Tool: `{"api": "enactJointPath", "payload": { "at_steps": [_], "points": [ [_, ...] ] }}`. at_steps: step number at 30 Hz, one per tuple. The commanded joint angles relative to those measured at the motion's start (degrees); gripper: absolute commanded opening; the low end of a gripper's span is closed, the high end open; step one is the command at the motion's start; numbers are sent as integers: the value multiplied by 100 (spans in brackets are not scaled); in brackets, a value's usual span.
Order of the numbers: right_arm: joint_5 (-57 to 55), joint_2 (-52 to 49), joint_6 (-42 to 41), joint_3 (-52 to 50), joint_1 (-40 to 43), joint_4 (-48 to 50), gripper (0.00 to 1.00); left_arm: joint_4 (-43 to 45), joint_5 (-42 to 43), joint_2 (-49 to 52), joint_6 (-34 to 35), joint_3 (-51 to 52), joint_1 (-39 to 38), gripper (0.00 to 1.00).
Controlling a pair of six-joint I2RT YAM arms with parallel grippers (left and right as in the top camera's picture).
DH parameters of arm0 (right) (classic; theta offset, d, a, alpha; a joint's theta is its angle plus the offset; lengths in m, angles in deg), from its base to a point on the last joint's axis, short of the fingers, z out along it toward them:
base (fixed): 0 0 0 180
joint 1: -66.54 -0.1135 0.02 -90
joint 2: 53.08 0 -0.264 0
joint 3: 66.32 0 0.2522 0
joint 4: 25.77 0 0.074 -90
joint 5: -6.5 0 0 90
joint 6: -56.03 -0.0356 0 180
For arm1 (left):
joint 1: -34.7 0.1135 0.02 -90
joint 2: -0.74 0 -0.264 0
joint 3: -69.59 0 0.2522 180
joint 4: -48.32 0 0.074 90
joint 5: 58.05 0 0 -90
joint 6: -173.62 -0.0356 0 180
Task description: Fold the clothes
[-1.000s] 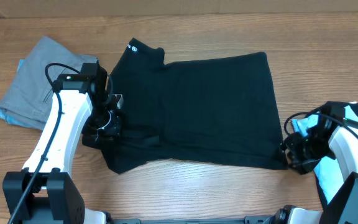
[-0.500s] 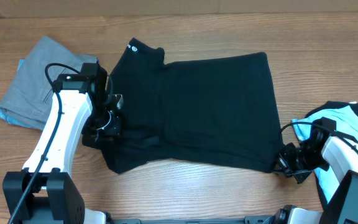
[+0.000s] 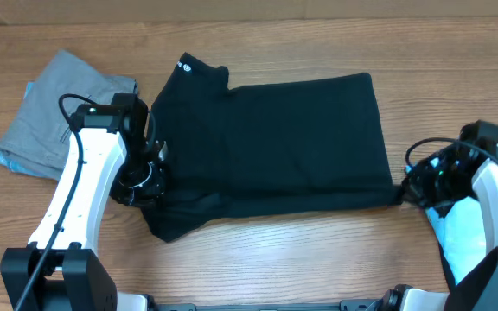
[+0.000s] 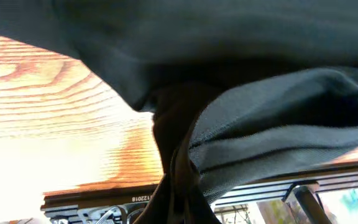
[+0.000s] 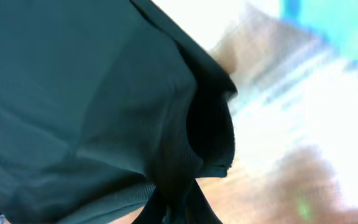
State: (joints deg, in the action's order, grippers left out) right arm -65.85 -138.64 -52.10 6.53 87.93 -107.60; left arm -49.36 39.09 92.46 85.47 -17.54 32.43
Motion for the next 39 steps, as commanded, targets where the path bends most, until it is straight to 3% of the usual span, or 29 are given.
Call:
{"api": "enactJointPath", "payload": {
  "at_steps": [1,5,13,27,32,39],
  "points": [
    [101,37,76,177,9,177,4,-37,-337,-131,299,-105,11,6],
    [466,37,7,166,-22,737,4,339,-573,-131,326,-105,9,10],
    [514,-114,-597,162,-439,1821,4,1985,-610,-107,-205,-103,9,15],
    [42,-855,-1300,162,-890,2782,4,2750,-1198,50,-358,-13,9,19],
    [44,-870,-1303,162,-892,2988,4,2726,-568,326,-398,9,9,35],
    [46,-870,-1303,162,-896,2973,4,2994,942,1191,-1150,24,-4,55]
  ]
}}
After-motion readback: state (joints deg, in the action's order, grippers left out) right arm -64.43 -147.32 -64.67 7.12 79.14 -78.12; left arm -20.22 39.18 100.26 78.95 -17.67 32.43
